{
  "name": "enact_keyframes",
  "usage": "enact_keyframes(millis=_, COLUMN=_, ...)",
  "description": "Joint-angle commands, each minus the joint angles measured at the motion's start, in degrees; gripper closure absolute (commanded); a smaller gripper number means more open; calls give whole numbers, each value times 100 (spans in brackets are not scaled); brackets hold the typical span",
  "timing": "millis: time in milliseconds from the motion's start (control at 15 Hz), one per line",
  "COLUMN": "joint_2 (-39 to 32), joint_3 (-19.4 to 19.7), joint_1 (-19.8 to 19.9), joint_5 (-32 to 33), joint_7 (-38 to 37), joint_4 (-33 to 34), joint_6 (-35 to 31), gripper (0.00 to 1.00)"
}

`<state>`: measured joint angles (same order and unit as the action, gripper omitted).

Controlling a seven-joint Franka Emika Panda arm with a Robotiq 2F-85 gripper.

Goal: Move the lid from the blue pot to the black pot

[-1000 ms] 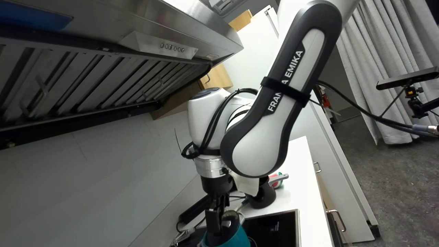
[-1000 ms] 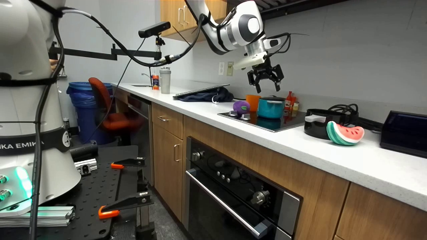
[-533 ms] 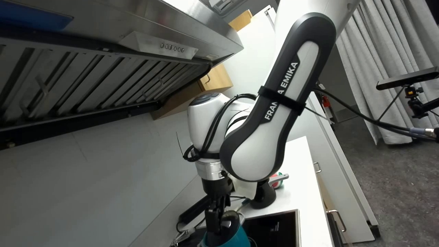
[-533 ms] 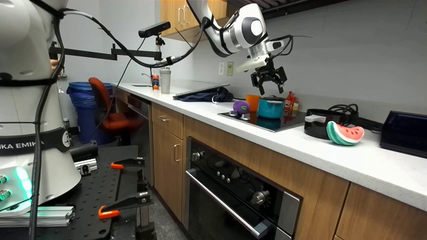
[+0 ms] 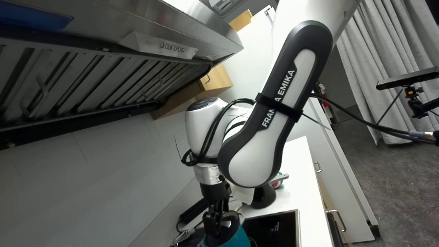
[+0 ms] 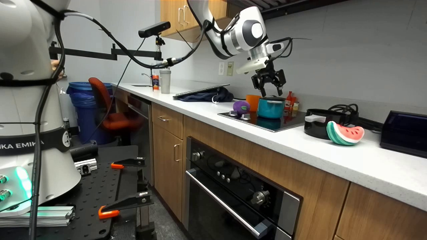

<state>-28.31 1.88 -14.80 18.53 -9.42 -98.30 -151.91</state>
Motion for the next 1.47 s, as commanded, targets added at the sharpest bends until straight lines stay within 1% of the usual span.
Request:
enact_keyframes(millis=0, joint_2=-202, joint_3=134, joint_1=-123, joint_5=123, joint_7=-232, joint_4=275, joint_6=-64, gripper=44)
enact_keyframes(millis=67, joint_2=-221, joint_3=147, joint_1=-126, joint_5=123, joint_7=-239, joint_4=302, joint_6=-60, gripper=54)
enact_keyframes(millis=200, joint_2=-242, joint_3=166, joint_1=-119, joint_5=111, joint_7=-252, joint_4=349, joint_6=-55, gripper=69)
enact_keyframes(millis=467, joint_2=-259, joint_3=206, joint_1=-113, joint_5=96, joint_7=-334, joint_4=409, joint_6=-63, gripper=98)
enact_keyframes(millis=533, joint_2=-253, joint_3=216, joint_1=-115, joint_5=99, joint_7=-359, joint_4=412, joint_6=-68, gripper=100)
enact_keyframes(millis=600, joint_2=-250, joint_3=228, joint_1=-114, joint_5=98, joint_7=-385, joint_4=410, joint_6=-71, gripper=100)
enact_keyframes(millis=667, joint_2=-244, joint_3=246, joint_1=-118, joint_5=106, joint_7=-412, joint_4=401, joint_6=-79, gripper=97)
enact_keyframes(millis=800, joint_2=-199, joint_3=296, joint_1=-141, joint_5=152, joint_7=-479, joint_4=349, joint_6=-117, gripper=97)
enact_keyframes(millis=1000, joint_2=-117, joint_3=460, joint_1=-195, joint_5=256, joint_7=-646, joint_4=249, joint_6=-180, gripper=97)
enact_keyframes(millis=1400, joint_2=20, joint_3=787, joint_1=-118, joint_5=186, joint_7=-1146, joint_4=75, joint_6=-202, gripper=97)
